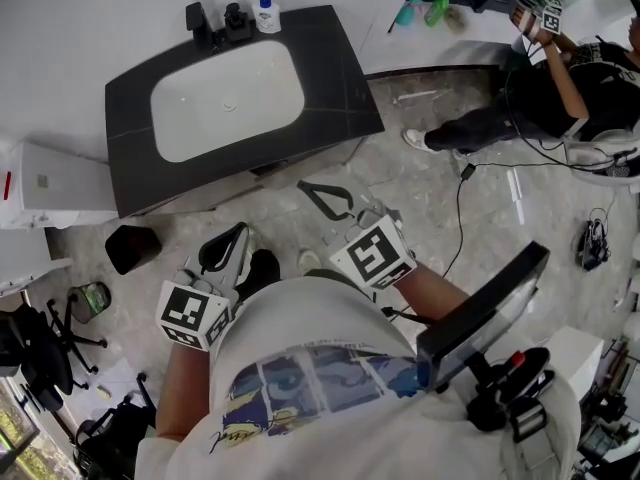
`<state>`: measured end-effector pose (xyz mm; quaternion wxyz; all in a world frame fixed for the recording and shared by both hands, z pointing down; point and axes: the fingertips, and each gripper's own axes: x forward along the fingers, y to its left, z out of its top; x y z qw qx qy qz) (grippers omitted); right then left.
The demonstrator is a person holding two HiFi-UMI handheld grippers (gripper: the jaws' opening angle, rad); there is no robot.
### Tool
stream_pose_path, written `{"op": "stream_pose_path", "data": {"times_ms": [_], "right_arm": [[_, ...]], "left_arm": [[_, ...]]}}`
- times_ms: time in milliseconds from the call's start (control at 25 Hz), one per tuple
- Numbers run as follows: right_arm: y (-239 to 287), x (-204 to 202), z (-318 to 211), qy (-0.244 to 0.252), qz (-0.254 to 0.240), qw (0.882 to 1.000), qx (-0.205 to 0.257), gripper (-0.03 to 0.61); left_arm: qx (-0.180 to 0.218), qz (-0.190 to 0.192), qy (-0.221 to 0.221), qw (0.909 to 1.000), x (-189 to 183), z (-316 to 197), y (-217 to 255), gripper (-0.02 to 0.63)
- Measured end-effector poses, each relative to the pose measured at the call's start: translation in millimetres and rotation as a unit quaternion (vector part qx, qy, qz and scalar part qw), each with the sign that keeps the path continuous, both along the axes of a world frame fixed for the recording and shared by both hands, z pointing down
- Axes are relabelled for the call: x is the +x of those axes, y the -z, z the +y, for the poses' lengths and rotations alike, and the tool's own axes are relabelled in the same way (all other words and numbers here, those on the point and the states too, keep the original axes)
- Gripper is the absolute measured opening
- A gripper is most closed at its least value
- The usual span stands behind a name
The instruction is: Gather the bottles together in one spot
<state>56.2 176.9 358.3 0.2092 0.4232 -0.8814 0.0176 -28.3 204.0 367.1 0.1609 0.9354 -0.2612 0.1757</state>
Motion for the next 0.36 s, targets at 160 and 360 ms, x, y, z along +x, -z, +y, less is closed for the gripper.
{"op": "stream_pose_path", "data": {"times_ms": [160, 360], "right_arm": [[-2.9, -9.1, -20.7, -0.005, 0.002, 1.0, -0.005, 0.002], [-3.0, -25.8, -55.3, -0.009, 0.003, 1.0, -0.004, 0.002]], "left_arm": [[-0.005, 0.001, -0.006, 1.0, -8.0, -19.9, -2.0, 0.003], [-0.004, 0.002, -0.013, 0.9999, -21.6, -53.1, -0.7, 0.003]]}}
